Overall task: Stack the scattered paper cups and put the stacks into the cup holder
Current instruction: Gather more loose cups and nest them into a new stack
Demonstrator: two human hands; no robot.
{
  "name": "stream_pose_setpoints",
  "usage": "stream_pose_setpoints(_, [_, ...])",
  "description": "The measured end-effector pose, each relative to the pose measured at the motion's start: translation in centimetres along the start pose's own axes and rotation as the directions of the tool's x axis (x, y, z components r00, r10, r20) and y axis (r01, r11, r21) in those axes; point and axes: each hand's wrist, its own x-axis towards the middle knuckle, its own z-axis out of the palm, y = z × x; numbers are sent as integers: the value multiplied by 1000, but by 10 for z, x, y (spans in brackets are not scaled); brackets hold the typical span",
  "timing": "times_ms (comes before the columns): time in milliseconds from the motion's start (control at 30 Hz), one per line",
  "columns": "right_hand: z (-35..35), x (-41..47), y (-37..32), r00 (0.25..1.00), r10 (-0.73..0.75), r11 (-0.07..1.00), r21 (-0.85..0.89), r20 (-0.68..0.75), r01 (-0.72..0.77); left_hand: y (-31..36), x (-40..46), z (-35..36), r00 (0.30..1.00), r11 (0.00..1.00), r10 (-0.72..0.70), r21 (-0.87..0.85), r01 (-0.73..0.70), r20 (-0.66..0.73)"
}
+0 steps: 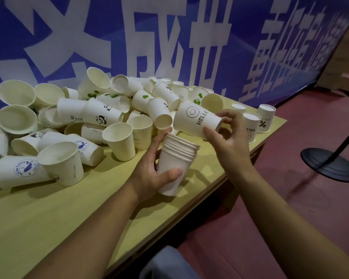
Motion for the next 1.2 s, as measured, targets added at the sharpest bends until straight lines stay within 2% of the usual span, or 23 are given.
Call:
stream_pose_setpoints(233, [30,-6,-5,999,46,994,102,28,-49,3,0,-1,999,1000,-22,-8,22,28])
stream_pose_setpoints(433, [30,-6,-10,991,84,996,27,108,-87,0,1,-3,1000,999,-13,-33,14,22])
stream_pose_setpoints(567, [26,-3,-3,991,101,994,43,89,-105,-3,2,-1,1000,997,-16,-72,14,-25])
stream_pose_setpoints(733, [29,-11,11,984,71,992,-115,163,-52,-7,4,-9,990,999,7,-50,-14,-140])
stream_pose_setpoints(833, [32,-6,13,977,70,988,-147,204,-40,-7,5,-12,978,999,50,-8,-52,-203])
stream_pose_setpoints(933, [38,14,15,985,43,974,-227,166,-4,-5,5,-14,945,996,74,-28,-87,-318])
stream_pose_setpoints(1067, [63,49,28,981,10,878,-471,193,84,-3,5,-16,889,991,58,-81,-107,-455])
stream_pose_setpoints(1200, [92,67,44,960,9,778,-605,280,169,-5,7,-20,822,986,27,-118,-114,-569])
